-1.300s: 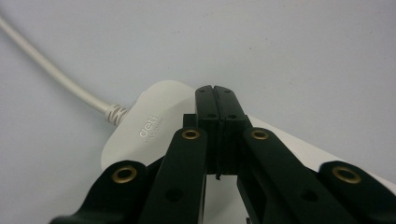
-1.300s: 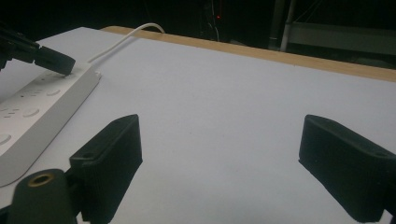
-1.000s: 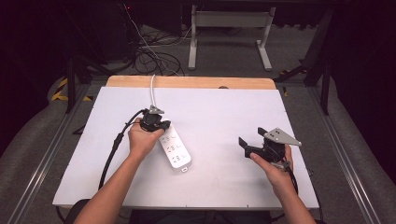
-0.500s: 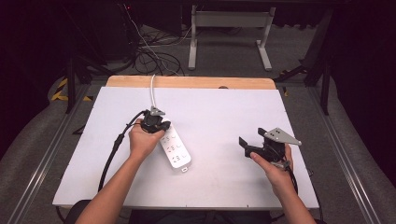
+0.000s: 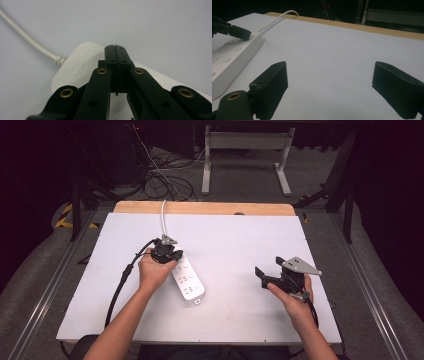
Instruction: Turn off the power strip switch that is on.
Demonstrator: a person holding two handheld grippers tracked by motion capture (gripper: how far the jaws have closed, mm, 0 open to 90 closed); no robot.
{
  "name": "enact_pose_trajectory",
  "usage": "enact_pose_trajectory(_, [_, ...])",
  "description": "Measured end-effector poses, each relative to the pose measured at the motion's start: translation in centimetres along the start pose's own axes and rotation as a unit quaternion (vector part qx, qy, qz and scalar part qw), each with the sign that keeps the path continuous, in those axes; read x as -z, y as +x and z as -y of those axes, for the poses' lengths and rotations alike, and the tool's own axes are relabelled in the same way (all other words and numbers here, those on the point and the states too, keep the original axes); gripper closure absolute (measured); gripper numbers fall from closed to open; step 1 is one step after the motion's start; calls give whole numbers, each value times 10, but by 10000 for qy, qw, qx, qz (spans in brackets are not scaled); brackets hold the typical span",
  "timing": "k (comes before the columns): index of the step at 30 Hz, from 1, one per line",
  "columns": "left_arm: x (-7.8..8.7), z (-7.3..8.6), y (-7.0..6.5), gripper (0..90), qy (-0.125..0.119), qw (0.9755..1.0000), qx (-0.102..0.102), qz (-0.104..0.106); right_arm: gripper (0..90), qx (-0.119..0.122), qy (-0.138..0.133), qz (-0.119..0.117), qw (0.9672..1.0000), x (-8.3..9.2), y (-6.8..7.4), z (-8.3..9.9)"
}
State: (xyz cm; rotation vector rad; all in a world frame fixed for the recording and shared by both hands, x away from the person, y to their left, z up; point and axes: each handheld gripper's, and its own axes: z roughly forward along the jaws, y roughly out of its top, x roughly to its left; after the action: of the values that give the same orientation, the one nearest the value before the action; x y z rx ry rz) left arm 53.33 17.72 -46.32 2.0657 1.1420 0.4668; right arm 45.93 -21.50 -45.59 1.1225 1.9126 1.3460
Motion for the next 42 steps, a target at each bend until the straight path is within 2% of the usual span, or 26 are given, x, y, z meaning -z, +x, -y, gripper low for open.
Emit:
enact_pose_trajectory(5, [0,0,-1,900,-1,10000,15,-19,135,-10,-5,-10,10000,1,0,0])
enact_pose_trajectory(16, [-1,1,-4,900,-8,9998,-114,-148,136,-23,-23,8,10000,2,1,0])
enact_pose_trajectory(22, [0,1,-2,900,12,9999,-55,-91,136,-20,-21,1,10000,2,1,0])
enact_pose_trajectory(37, [-1,1,-3,900,1,9999,-103,-103,139,7,-9,-16,10000,1,1,0])
enact_pose_trajectory(39, [0,1,-4,900,-6,9997,-173,-175,139,5,-8,-15,10000,1,1,0])
enact_pose_trajectory(42, [0,0,-4,900,-4,9997,-156,-166,139,8,-5,-10,10000,1,1,0])
